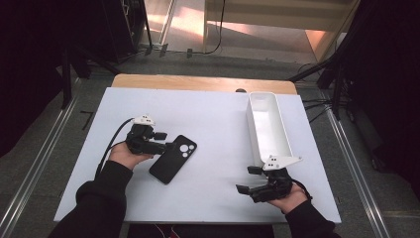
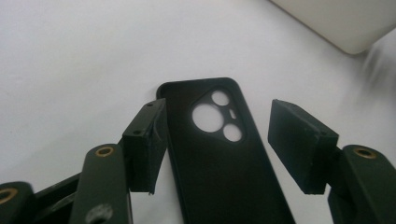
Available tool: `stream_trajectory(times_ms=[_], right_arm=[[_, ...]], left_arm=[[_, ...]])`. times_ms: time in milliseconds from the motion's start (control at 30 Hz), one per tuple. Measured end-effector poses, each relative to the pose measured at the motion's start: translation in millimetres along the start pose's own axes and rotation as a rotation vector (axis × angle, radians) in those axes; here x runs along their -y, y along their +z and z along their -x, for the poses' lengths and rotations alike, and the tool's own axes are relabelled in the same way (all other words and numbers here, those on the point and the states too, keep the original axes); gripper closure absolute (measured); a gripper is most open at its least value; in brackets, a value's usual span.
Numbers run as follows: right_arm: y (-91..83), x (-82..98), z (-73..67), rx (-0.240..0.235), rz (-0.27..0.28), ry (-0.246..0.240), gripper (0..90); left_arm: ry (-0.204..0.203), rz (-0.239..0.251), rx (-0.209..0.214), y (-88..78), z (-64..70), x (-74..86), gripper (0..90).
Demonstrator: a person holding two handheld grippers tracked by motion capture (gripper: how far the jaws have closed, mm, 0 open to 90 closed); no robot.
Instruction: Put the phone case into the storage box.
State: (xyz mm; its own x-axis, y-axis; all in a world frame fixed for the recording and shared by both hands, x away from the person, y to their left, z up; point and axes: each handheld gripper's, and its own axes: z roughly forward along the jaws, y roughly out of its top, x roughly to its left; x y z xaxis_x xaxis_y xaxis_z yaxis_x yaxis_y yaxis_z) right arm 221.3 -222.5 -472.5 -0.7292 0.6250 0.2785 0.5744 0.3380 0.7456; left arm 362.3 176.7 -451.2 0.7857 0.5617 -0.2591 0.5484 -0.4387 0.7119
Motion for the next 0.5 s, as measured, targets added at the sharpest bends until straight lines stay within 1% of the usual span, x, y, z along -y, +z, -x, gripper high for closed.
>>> stream_trajectory(times_ms=[33, 67, 100, 167, 200, 267, 333, 367, 400, 433, 467, 500], right_arm=[[-0.2, 0.0, 0.3, 0.001, 0.002, 0.003, 16.8], [-0.3, 0.0, 0.3, -0.001, 0.002, 0.005, 16.8], [-0.5, 0.0, 0.5, 0.000, 0.005, 0.006, 16.8], [-0.7, 0.0, 0.9, 0.001, 0.007, 0.004, 16.8], [-0.8, 0.0, 1.3, 0.001, 0.009, 0.004, 16.9], [-0.8, -0.1, 1.4, 0.001, 0.008, 0.005, 16.9], [-0.8, -0.1, 1.3, 0.000, 0.008, 0.005, 16.9], [-0.8, -0.1, 1.3, -0.001, 0.009, 0.004, 16.8], [-0.9, -0.1, 1.2, 0.000, 0.010, 0.006, 16.9], [-0.9, -0.1, 1.2, 0.000, 0.010, 0.006, 16.9], [-0.9, -0.1, 1.2, 0.000, 0.013, 0.005, 16.9], [-0.9, -0.1, 1.2, 0.000, 0.014, 0.005, 16.9]], left_arm=[[-0.002, -0.001, 0.008, -2.7, 1.2, -0.2, 34.2], [0.007, -0.003, 0.016, -3.9, 2.0, -0.2, 33.0], [0.006, -0.004, 0.017, -5.0, 3.2, -0.2, 30.3], [0.011, -0.006, 0.022, -6.1, 4.5, -0.3, 30.0], [0.027, -0.011, 0.026, -8.1, 7.2, -0.3, 29.5], [0.030, -0.014, 0.055, -9.0, 10.2, 0.1, 23.6], [0.031, -0.022, 0.066, -10.2, 14.1, 1.5, 23.0], [0.031, -0.022, 0.066, -10.2, 14.1, 1.5, 23.1], [0.042, -0.024, 0.049, -12.3, 19.1, 3.5, 23.3], [0.042, -0.024, 0.049, -12.3, 19.1, 3.5, 23.5], [0.037, -0.009, 0.048, -15.2, 23.7, 5.1, 23.5], [0.034, 0.008, 0.057, -16.9, 25.9, 6.3, 23.6]])
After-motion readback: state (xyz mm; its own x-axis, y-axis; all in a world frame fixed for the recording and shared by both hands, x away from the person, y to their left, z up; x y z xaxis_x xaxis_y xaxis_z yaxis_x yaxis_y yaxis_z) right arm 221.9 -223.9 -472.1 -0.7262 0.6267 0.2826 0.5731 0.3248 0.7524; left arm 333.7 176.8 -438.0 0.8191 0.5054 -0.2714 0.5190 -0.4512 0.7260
